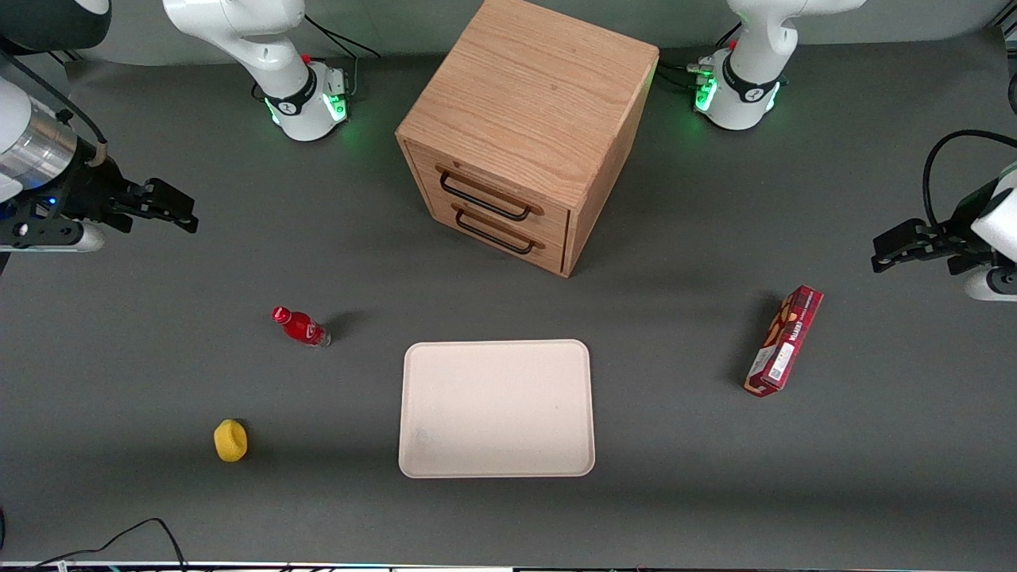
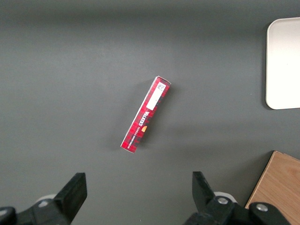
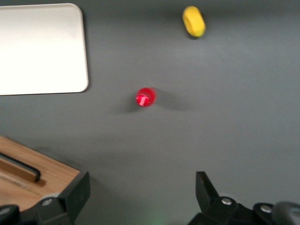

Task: Open upper drawer
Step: 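Move the right gripper toward the upper drawer's black handle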

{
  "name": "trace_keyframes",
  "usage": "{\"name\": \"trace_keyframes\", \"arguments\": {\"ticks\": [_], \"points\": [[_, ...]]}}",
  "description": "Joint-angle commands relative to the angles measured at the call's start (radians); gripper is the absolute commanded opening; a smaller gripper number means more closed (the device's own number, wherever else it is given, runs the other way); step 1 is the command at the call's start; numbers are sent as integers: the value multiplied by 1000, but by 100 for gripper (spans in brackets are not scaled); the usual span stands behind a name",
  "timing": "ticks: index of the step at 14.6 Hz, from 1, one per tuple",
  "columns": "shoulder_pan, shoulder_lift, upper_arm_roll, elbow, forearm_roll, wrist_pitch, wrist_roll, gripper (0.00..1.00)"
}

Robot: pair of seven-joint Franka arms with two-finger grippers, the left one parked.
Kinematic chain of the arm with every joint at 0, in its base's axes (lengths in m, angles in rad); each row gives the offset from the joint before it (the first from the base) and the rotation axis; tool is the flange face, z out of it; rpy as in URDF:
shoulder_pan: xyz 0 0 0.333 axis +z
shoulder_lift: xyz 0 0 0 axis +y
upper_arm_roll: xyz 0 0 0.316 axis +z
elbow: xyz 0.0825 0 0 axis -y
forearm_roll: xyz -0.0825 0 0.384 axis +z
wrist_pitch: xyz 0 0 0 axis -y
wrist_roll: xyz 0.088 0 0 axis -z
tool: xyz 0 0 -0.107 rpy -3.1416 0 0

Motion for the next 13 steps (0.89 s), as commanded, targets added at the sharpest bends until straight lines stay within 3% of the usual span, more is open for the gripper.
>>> {"name": "trace_keyframes", "arguments": {"ticks": [1,7,9,13], "points": [[8,32,85,54,63,-18,10,100],[10,102,332,100,77,-1,-8,100],[10,122,406,99,70,65,-132,100],[10,231,444,105,79,113,-484,100]]}}
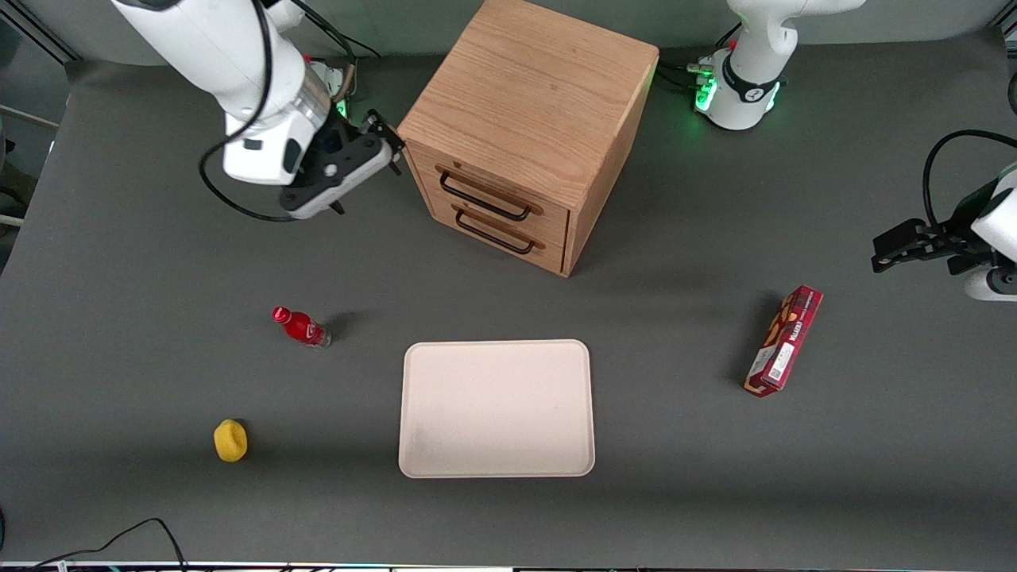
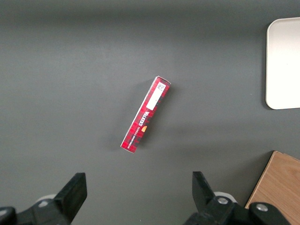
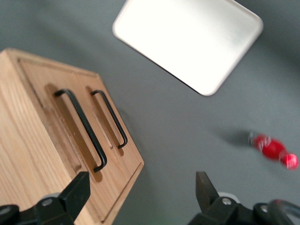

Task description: Open upper drawer

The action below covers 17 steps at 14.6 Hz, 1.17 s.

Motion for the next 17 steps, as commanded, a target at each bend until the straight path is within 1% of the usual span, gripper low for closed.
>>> {"name": "trace_keyframes", "arguments": {"ticks": [1,2,4,6,8,11,17], "points": [[-7,120,29,44,15,22,-285,100],[-7,142,37,41,41,26,-325,100],[-6,196,40,39,99,60,-339,100],[-6,255,66,39,150,84,-339,100],[2,306,87,35,154,100,-339,100],[43,364,87,30,153,129,-339,100],[56,388,101,-43,153,183,-341,100]]}}
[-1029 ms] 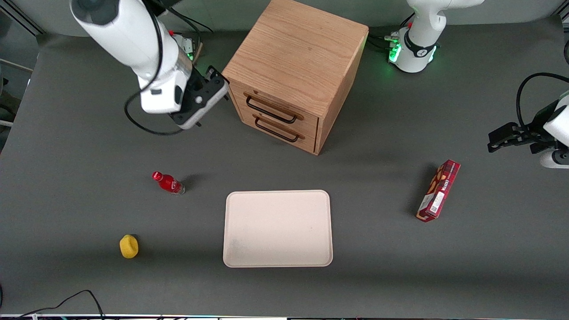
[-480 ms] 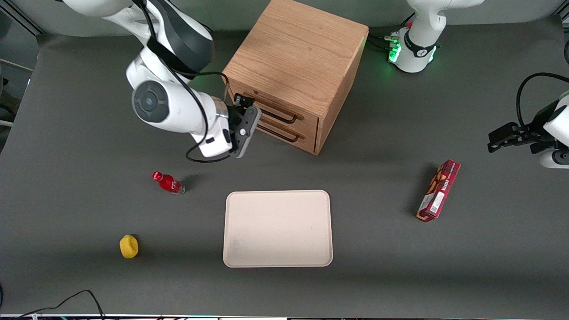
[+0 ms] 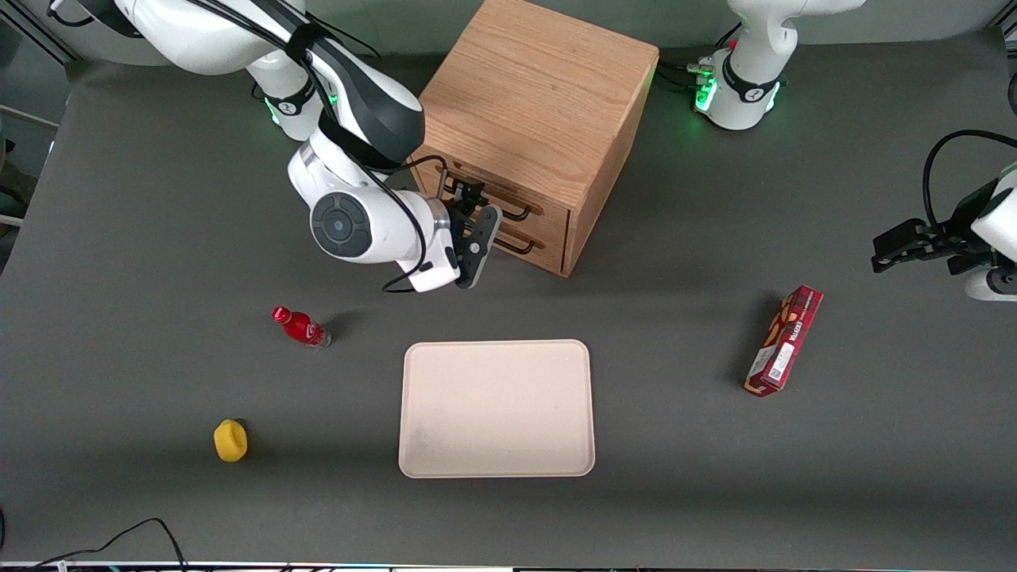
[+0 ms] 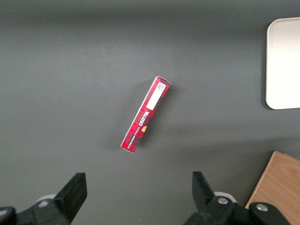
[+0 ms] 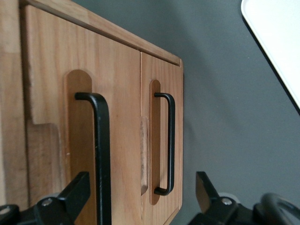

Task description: Open upper drawer

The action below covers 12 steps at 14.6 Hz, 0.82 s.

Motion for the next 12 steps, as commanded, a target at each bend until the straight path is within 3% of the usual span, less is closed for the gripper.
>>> {"name": "trace_keyframes", "arguments": {"ticks": [1,8,12], "points": [[1,-5,16,-37,20,39,-21,100],[-3,18,14,-60,5,85,-24,100],[-9,110,-1,52,-40,82,-16,100]]}}
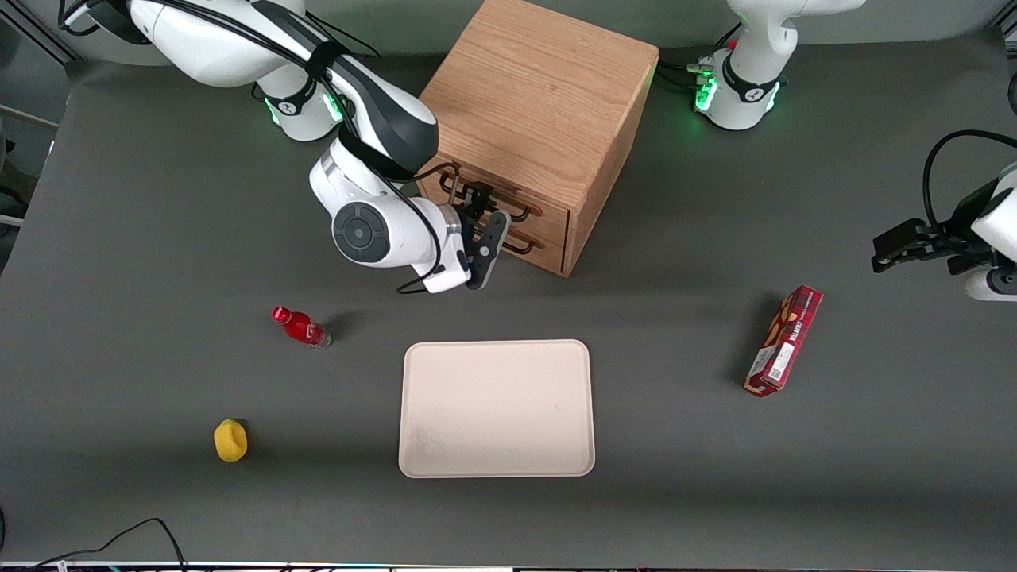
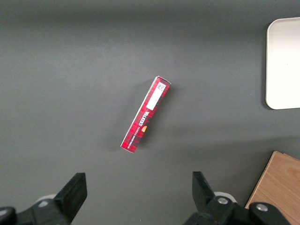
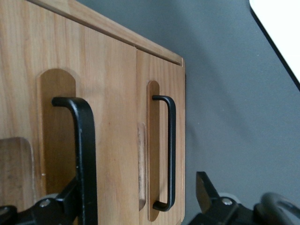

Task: Open upper drawer
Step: 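Pull the handle outward from the cabinet with the right gripper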

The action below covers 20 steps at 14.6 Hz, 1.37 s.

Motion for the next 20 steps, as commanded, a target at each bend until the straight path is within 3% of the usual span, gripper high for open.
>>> {"name": "trace_keyframes", "arguments": {"ticks": [1,12,20], "points": [[-10,97,-12,121,-41,11,-16,100],[-2,255,-111,418,-43,-152,-23,100],[15,295,-225,523,-44,-175,-172,100]]}}
